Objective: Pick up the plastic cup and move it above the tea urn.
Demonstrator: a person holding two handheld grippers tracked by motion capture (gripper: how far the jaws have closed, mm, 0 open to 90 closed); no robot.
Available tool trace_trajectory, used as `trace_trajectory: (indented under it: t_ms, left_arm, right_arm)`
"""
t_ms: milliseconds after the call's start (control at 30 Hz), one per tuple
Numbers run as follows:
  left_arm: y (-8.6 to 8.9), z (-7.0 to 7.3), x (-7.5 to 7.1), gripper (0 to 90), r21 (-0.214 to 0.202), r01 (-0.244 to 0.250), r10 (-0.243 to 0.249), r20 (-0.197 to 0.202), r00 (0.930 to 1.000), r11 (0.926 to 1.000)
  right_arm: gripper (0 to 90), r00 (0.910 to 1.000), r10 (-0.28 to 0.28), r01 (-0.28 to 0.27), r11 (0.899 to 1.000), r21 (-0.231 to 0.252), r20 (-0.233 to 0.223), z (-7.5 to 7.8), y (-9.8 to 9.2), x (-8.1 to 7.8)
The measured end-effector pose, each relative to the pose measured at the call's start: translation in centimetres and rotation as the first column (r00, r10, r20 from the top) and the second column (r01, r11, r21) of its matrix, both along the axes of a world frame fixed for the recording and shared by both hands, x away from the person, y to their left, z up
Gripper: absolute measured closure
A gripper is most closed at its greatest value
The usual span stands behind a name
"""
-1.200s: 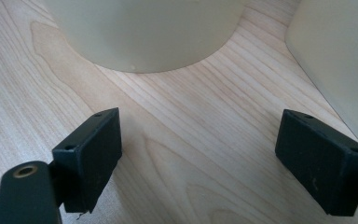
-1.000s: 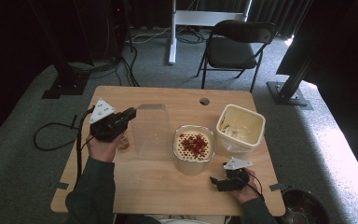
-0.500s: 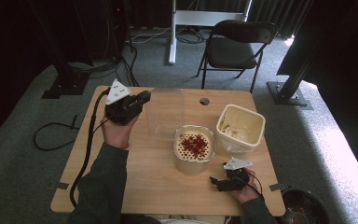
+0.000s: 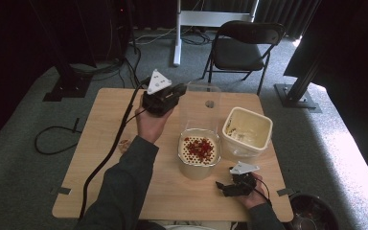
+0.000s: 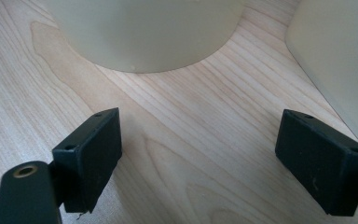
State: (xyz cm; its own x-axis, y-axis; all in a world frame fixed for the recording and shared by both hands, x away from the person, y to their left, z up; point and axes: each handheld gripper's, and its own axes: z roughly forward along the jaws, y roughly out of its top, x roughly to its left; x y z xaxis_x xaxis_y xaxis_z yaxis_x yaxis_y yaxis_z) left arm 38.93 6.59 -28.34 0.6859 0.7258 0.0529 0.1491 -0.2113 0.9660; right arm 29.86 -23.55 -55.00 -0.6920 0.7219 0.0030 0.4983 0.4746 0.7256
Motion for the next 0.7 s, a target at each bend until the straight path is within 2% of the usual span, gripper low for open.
trace_trajectory:
  t_ms: [33, 67, 200, 300, 400, 700]
  left_arm:
    - [0.0, 0.0, 0.0, 85.0, 0.000, 0.000, 0.000, 0.000, 1.0000, 1.0000]
    - [-1.3, 0.1, 0.3, 85.0, 0.003, 0.017, -0.017, 0.008, 0.9998, 0.9999]
    - [-4.0, 0.3, 0.6, 85.0, 0.007, 0.045, -0.045, 0.020, 0.9988, 0.9990]
    - [-5.5, 0.2, 0.7, 85.0, -0.003, 0.066, -0.066, 0.019, 0.9976, 0.9978]
    - [-7.1, -0.1, 0.9, 85.0, 0.008, 0.083, -0.083, 0.031, 0.9961, 0.9965]
    - [-10.2, -0.8, 1.7, 85.0, 0.020, 0.093, -0.093, 0.026, 0.9953, 0.9955]
  right_arm:
    - [13.9, 1.0000, 0.000, 0.000, 1.000, 0.000, 0.000, 0.0, 0.0, 0.0]
    - [13.9, 1.0000, 0.000, 0.000, 1.000, 0.000, 0.000, 0.0, 0.0, 0.0]
    - [13.9, 1.0000, 0.001, -0.001, 1.000, 0.000, 0.001, 0.0, 0.0, 0.0]
    - [13.9, 1.0000, 0.001, -0.001, 1.000, 0.000, 0.001, 0.0, 0.0, 0.0]
    - [13.9, 1.0000, -0.001, 0.001, 1.000, 0.002, -0.002, 0.0, 0.0, 0.0]
    - [13.9, 1.0000, 0.000, 0.000, 1.000, 0.001, -0.002, 0.0, 0.0, 0.0]
